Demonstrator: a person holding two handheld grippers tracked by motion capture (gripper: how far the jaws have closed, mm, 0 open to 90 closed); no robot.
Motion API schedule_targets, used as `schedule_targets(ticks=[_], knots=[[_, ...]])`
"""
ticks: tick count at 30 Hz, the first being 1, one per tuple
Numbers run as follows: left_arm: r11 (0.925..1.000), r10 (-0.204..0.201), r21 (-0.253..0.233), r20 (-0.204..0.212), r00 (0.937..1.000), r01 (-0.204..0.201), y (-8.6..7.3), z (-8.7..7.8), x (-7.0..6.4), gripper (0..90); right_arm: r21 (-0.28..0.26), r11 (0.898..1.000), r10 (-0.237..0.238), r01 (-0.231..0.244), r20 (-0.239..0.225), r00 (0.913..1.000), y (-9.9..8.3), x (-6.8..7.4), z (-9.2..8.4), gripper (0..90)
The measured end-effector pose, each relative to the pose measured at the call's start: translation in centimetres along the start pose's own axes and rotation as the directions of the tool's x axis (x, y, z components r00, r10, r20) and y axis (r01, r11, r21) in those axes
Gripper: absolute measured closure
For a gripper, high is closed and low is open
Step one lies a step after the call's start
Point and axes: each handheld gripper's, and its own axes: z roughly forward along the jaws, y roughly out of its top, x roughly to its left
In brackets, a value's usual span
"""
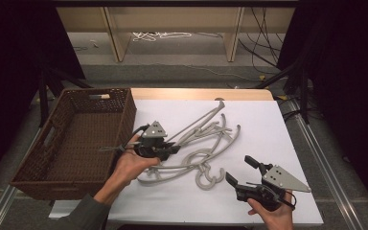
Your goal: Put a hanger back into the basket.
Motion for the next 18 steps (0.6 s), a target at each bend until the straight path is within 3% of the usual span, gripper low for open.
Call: schedule_targets(ticks=[13,18], knots=[[0.994,-0.055,-0.095,0.004,0.9985,0.055,2.1,-4.8,1.9,81.6,-0.019,1.0,0.003,-0.003,0.009,1.0,-0.1,0.0,0.2,16.3],[0.9935,-0.054,-0.102,-0.024,0.9982,0.051,2.6,-6.2,2.5,81.6,-0.019,1.0,0.002,-0.001,0.006,1.0,-0.2,0.0,0.4,16.3]])
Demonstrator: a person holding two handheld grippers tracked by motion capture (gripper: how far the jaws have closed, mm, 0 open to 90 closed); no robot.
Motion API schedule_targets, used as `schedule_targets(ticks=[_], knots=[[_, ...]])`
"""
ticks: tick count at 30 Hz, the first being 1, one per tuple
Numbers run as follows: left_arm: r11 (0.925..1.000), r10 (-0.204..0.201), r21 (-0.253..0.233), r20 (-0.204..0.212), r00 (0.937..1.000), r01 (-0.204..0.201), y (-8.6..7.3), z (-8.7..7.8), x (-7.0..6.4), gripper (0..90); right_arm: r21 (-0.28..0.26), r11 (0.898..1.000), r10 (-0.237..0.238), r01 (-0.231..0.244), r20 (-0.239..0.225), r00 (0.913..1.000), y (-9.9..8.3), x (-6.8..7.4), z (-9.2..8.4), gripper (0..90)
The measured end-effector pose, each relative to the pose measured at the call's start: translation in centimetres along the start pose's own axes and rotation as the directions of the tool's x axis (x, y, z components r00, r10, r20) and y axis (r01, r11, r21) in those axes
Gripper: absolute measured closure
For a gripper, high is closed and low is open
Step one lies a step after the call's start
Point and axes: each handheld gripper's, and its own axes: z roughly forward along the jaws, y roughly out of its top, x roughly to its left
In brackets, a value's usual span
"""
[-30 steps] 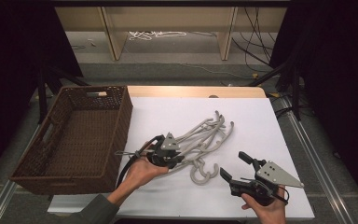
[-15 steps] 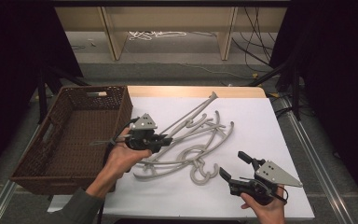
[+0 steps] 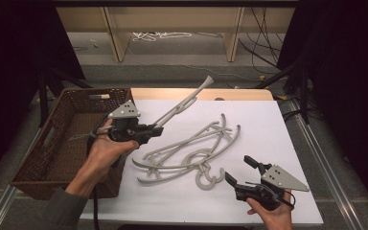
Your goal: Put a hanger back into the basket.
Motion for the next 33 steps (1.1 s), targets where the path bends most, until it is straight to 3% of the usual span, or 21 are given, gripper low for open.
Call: schedule_targets(ticks=[7,16,17,18,21,24,33], knots=[[0.9999,-0.008,-0.008,-0.053,0.9985,0.007,0.3,-2.3,1.6,81.6,0.015,1.0,0.002,-0.002,0.001,1.0,0.0,0.0,0.1,16.3],[0.9993,-0.03,-0.024,-0.119,0.9924,0.027,-1.0,-5.0,3.9,81.6,0.02,1.0,-0.001,0.001,0.002,1.0,-0.2,0.0,0.2,16.2],[0.9994,0.005,-0.033,-0.145,0.9894,-0.01,-1.1,-5.3,4.4,81.6,0.02,1.0,-0.001,0.001,0.002,1.0,-0.2,0.0,0.2,16.2],[0.9989,-0.03,-0.04,-0.136,0.9902,0.025,-1.6,-5.9,4.7,81.6,0.016,1.0,0.004,-0.004,-0.005,1.0,-0.2,0.0,0.3,16.2],[0.9983,-0.045,-0.043,-0.144,0.9885,0.039,-2.1,-6.4,5.1,81.6,0.027,1.0,0.001,-0.001,-0.003,1.0,-0.2,0.1,0.4,16.1],[0.9968,-0.073,-0.044,-0.171,0.9826,0.067,-3.0,-7.6,6.0,81.6,0.026,1.0,0.003,-0.003,-0.002,1.0,-0.2,0.0,0.4,16.1],[0.9968,-0.079,-0.023,-0.227,0.9706,0.076,-4.7,-9.5,7.6,81.6,0.037,0.999,0.001,-0.002,0.003,1.0,-0.2,0.1,0.4,16.1]])
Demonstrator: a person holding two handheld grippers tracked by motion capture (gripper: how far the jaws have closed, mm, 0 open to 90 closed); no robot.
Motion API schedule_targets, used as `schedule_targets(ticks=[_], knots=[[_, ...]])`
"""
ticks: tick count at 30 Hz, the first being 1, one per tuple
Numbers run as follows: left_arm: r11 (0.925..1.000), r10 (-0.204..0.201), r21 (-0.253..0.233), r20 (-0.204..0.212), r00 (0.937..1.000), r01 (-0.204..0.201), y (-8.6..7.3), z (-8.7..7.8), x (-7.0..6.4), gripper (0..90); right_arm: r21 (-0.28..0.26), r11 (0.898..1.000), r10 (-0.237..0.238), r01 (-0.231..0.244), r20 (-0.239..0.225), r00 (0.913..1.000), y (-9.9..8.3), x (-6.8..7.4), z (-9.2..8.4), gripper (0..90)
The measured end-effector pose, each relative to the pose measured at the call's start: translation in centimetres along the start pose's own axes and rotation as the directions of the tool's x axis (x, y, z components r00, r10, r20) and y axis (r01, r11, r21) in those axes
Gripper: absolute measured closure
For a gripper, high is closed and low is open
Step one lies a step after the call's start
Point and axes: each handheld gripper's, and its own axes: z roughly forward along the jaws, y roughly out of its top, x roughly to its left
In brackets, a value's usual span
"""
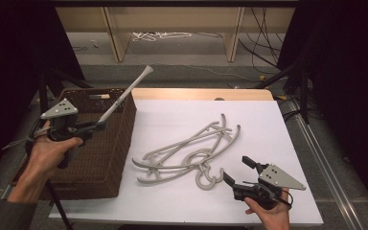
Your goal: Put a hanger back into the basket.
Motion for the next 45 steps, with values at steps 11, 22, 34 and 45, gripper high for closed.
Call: schedule_targets(ticks=[11,22,34,45], knots=[[0.9995,0.03,-0.005,-0.036,0.9989,-0.03,-1.6,-1.8,2.2,81.6,0.0,1.0,0.001,-0.001,-0.008,1.0,-0.1,-0.1,0.2,16.1],[0.9968,0.073,0.037,-0.056,0.9958,-0.071,-3.8,-3.4,3.5,81.6,-0.014,1.0,0.017,-0.017,-0.01,0.9998,-0.2,-0.1,0.3,16.2],[0.9914,0.104,0.087,-0.07,0.9921,-0.098,-6.5,-4.7,4.7,81.6,0.014,1.0,0.006,-0.006,0.001,1.0,-0.2,-0.1,0.3,16.2],[0.978,0.138,0.164,-0.047,0.9893,-0.129,-7.3,-4.1,5.7,81.5,0.014,1.0,0.011,-0.011,-0.004,0.9999,-0.3,-0.2,0.5,16.2]])
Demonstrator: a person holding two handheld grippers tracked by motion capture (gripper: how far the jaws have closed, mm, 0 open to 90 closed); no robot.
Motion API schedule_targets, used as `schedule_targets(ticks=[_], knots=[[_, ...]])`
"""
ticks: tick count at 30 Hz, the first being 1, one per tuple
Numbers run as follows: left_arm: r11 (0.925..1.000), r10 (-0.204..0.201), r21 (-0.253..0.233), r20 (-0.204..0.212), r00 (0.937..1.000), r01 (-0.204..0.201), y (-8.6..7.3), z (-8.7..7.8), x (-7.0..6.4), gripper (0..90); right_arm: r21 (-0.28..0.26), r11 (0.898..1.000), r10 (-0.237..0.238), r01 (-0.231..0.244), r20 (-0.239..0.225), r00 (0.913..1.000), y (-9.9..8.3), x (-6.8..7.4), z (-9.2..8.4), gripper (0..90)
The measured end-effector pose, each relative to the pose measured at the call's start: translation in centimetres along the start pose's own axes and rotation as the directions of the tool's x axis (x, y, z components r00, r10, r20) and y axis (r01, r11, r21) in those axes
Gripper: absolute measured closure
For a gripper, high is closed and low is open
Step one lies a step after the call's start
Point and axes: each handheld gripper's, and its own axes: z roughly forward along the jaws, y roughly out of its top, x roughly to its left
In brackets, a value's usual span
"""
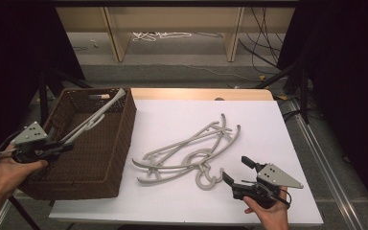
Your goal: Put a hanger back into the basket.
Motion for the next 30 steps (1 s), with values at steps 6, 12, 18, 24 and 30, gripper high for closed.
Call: schedule_targets(ticks=[6,12,18,24,30], knots=[[0.9991,0.0,0.042,0.021,0.9998,0.0,-0.4,0.9,0.5,81.5,-0.005,1.0,0.004,-0.004,0.008,1.0,-0.1,0.0,0.0,16.2],[0.9956,0.009,0.093,0.032,0.9995,-0.012,-0.2,1.7,0.9,81.5,-0.005,1.0,0.011,-0.011,-0.002,0.9999,-0.2,0.0,0.3,16.2],[0.9869,0.038,0.154,0.06,0.9975,-0.047,-0.1,2.6,0.9,81.4,-0.008,1.0,0.013,-0.013,-0.003,0.9999,-0.2,0.0,0.4,16.2],[0.9848,0.008,0.172,0.061,0.9981,-0.018,-0.3,3.7,0.5,81.3,-0.009,1.0,0.014,-0.014,-0.005,0.9999,-0.2,-0.1,0.4,16.2],[0.9616,0.023,0.27,0.096,0.9951,-0.048,0.3,4.4,0.3,81.1,0.0,1.0,0.012,-0.012,-0.005,0.9999,-0.2,-0.1,0.4,16.2]])
